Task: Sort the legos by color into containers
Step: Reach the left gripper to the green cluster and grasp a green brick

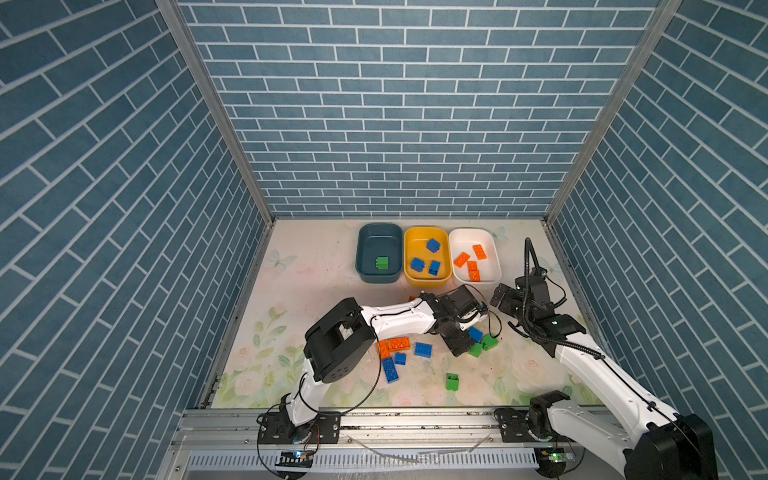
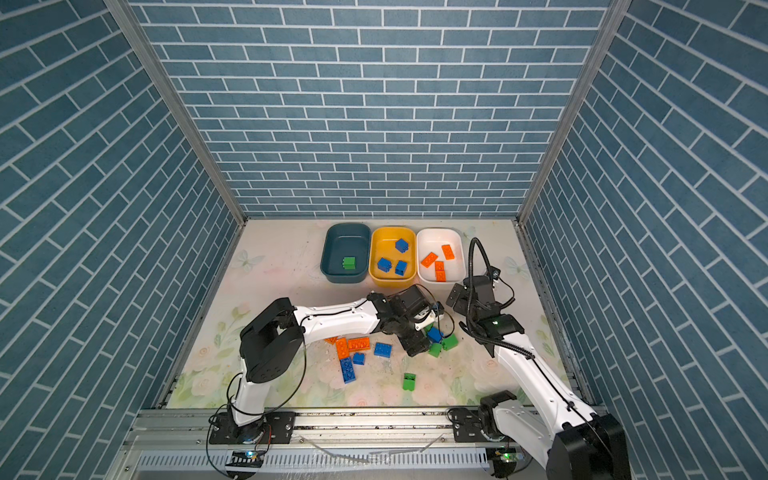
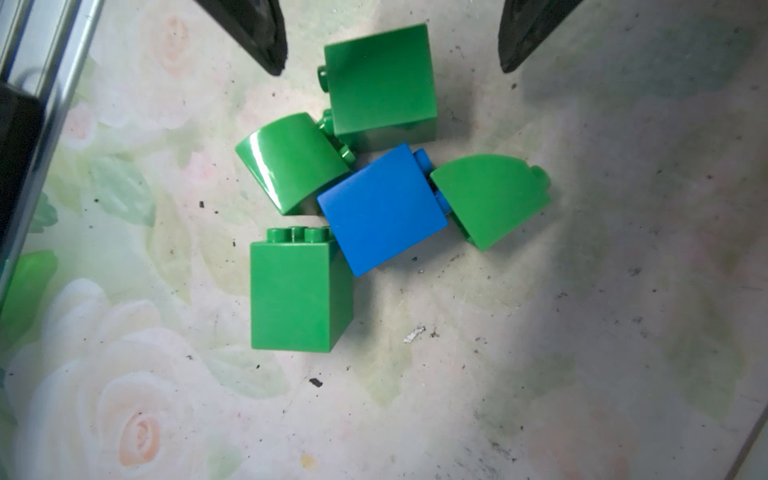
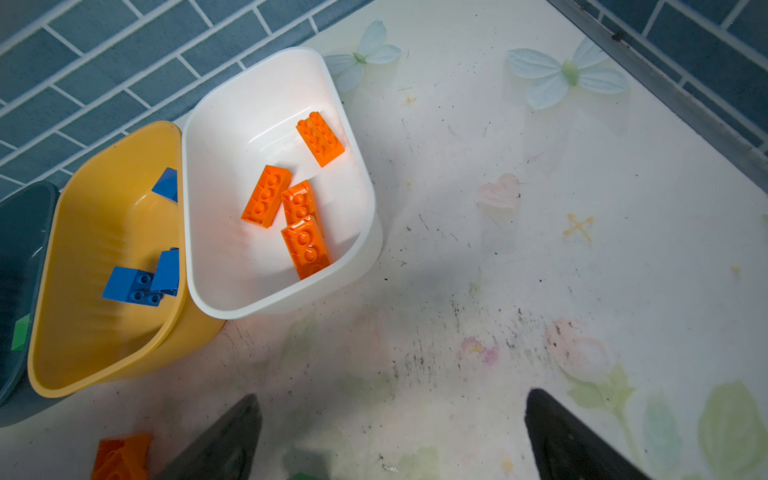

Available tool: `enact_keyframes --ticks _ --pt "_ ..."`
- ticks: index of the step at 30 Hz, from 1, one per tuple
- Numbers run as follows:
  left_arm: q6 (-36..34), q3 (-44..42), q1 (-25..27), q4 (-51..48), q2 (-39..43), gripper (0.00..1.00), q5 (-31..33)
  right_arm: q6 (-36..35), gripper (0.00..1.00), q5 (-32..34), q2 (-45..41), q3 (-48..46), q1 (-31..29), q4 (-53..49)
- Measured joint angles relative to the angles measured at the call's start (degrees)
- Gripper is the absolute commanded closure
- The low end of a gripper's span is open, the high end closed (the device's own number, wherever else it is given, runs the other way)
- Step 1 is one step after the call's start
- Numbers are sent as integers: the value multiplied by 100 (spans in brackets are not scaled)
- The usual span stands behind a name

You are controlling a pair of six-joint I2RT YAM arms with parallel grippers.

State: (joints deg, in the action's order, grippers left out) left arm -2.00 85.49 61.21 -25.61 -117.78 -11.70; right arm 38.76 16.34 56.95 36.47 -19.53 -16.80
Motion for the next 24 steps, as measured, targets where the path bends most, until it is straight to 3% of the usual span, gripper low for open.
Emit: enact_keyframes --ticks 15,24 --pt "-17 201 68 184 -387 53 170 -22 1 -2 -33 0 0 -122" --pt "151 50 50 291 -271 60 299 -437 3 -227 28 0 -2 -177"
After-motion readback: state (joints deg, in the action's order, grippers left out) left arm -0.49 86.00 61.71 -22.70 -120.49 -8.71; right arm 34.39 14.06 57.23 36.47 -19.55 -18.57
